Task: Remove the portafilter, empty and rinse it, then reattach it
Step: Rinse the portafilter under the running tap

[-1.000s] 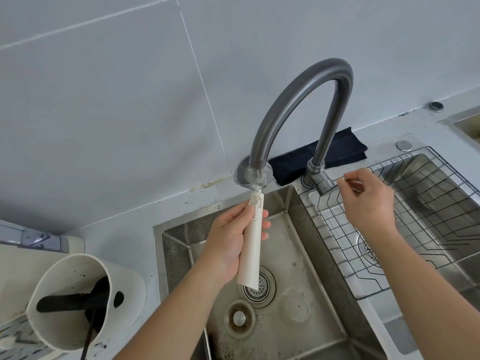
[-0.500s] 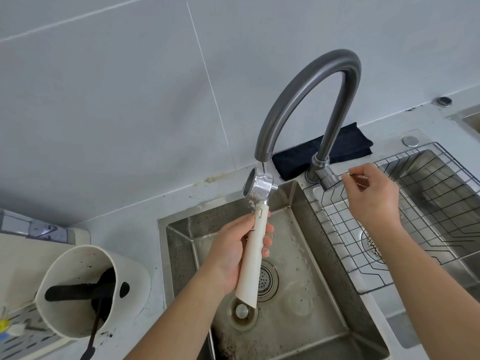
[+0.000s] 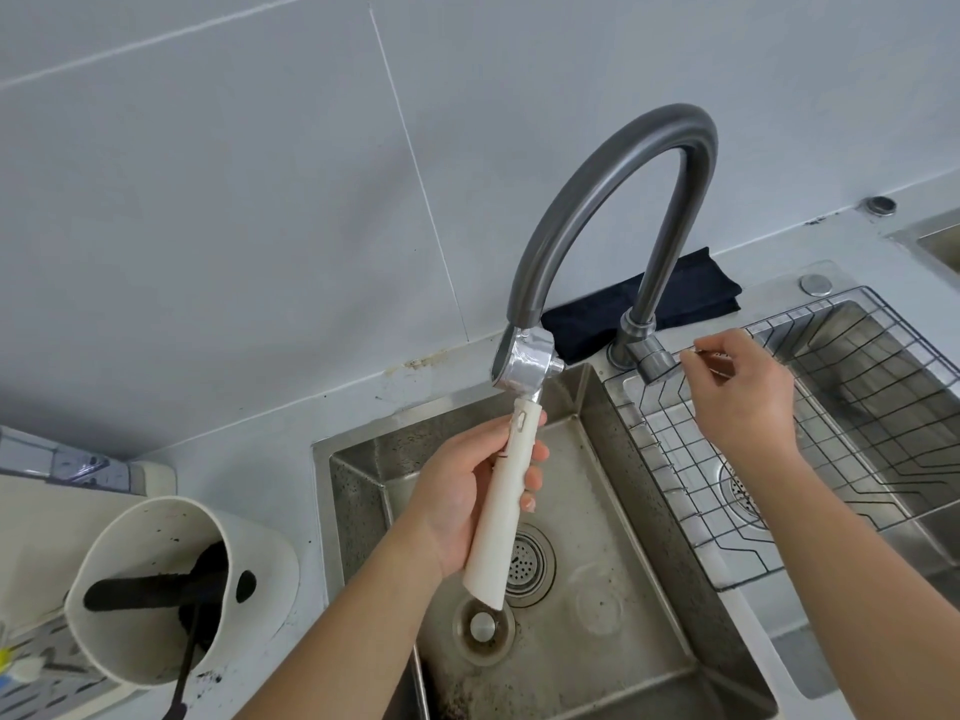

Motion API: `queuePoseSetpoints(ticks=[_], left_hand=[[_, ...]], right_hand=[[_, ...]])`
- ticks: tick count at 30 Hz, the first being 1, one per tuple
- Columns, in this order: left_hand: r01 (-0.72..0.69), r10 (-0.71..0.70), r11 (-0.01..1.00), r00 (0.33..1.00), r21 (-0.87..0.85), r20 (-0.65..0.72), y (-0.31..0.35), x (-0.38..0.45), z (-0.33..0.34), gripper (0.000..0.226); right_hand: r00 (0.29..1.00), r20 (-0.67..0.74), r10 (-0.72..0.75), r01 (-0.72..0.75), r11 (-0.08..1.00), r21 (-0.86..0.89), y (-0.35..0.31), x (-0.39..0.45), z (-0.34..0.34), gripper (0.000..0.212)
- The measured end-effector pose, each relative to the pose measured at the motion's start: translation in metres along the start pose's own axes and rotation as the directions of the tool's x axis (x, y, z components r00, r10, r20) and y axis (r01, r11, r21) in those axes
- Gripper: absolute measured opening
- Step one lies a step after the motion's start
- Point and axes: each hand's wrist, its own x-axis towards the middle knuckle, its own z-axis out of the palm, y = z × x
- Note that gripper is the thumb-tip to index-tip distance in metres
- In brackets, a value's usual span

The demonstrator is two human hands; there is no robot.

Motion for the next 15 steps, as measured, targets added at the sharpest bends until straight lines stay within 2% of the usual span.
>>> queuePoseSetpoints(ticks=[6, 11, 15], left_hand=[[-0.019, 0.014, 0.995, 0.999, -0.098, -0.046, 0.015, 0.019, 0.009, 0.028], [-0.026, 0.013, 0.986, 0.997, -0.165, -0.079, 0.024, 0.035, 0.020, 0.035], [-0.020, 0.000, 0.986, 0.993, -0.164, -0.118, 0.030, 0.050, 0.025, 0.030]], right_hand=[[1.000, 0.001, 0.001, -0.001, 1.000, -0.002, 0.000, 0.000, -0.001, 0.009], [1.000, 0.005, 0.000, 0.000, 1.000, 0.004, -0.001, 0.000, -0.001, 0.009], [1.000, -0.003, -0.003, 0.003, 1.000, 0.012, 0.000, 0.000, -0.001, 0.010]])
